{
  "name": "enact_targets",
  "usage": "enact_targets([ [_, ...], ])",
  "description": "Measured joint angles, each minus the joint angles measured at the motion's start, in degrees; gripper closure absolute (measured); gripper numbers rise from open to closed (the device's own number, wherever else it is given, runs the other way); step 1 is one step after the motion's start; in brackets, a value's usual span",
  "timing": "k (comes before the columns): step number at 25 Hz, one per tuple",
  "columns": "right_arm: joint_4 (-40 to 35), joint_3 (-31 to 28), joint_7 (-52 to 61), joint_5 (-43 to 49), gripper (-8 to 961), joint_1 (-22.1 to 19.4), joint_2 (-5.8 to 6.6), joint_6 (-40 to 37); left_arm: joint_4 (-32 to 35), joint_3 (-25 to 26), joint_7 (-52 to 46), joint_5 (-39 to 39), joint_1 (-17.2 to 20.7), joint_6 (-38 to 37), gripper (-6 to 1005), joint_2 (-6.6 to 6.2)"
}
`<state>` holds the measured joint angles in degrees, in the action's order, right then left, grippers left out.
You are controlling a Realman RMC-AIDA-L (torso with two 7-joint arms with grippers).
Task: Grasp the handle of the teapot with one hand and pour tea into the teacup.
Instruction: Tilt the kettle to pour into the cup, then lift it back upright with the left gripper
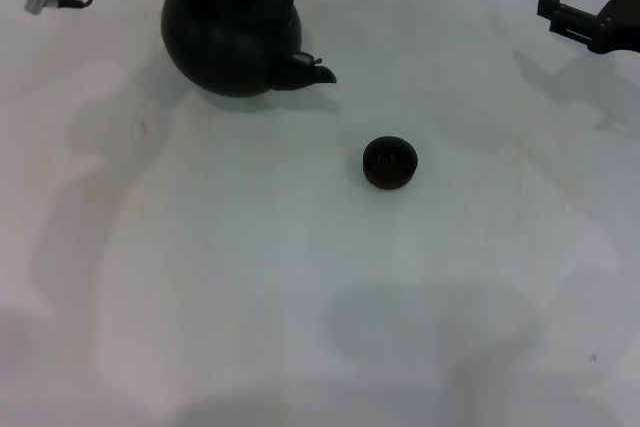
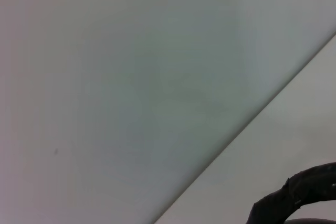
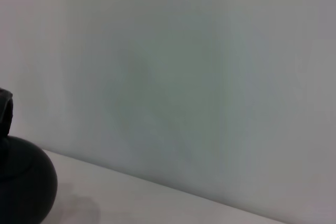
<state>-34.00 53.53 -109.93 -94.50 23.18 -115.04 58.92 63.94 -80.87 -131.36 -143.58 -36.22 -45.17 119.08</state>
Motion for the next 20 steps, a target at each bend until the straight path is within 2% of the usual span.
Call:
enact_targets([
  [8,0.0,0.0,-0.6,-0.2,201,0.0,0.08,-0.2,2.6,-7.2,-6.8,-7.0,-0.9,-0.1,898,0.02],
  [20,0.0,-0.1,-0.8,-0.3,201,0.0,0.08,-0.3,5.9,-11.9,-9.9,-9.5,-0.6,0.0,897,0.19],
])
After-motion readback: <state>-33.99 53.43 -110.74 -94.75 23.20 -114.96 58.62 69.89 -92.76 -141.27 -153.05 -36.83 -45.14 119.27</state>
